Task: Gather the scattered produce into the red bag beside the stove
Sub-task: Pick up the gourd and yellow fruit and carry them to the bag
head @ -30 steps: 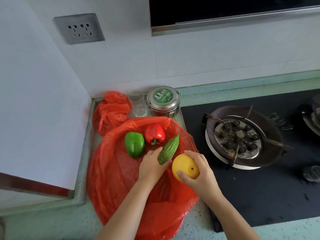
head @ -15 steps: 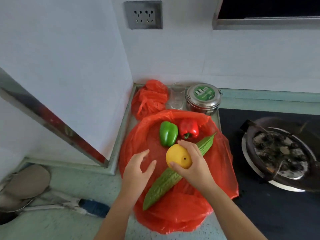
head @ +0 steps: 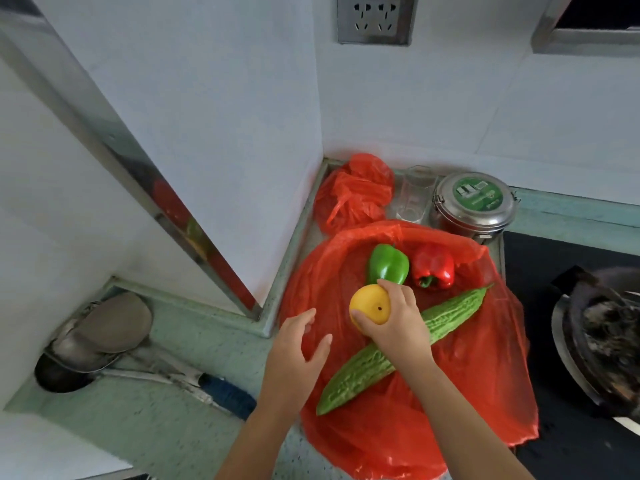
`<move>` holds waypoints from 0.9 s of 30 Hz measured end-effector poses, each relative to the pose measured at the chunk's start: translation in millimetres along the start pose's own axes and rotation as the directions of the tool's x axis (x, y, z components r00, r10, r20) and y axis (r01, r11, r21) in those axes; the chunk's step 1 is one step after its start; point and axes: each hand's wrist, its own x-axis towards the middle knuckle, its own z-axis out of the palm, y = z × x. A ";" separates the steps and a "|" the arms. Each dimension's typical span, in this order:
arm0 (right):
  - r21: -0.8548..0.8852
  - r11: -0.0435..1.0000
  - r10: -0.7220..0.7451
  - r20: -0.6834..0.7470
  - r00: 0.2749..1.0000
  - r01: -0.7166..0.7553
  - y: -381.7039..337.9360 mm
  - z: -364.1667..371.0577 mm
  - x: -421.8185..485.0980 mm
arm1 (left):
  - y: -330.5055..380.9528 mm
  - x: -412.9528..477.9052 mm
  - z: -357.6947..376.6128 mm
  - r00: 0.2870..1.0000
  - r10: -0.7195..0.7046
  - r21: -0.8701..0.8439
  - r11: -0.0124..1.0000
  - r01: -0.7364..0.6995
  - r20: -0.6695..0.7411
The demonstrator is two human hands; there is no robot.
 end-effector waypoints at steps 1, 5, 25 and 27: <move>-0.018 1.000 0.007 -0.003 1.000 -0.007 -0.2 1.8 0.4 | 0.2 0.3 0.9 1.000 -0.002 0.002 1.000 0.002 0.001; -0.122 0.992 0.031 0.003 1.000 -0.031 -0.9 7.9 2.4 | 2.6 3.4 4.7 1.000 0.021 0.017 1.000 -0.021 -0.001; -0.187 0.981 -0.076 -0.154 0.985 0.047 -1.1 -43.9 -54.1 | 40.2 10.3 5.5 0.916 0.393 0.097 0.912 -0.399 0.081; -0.206 0.978 -0.065 -0.217 0.974 0.019 -4.5 -53.5 -67.2 | 47.3 10.2 4.9 0.889 0.449 0.076 0.887 -0.456 0.094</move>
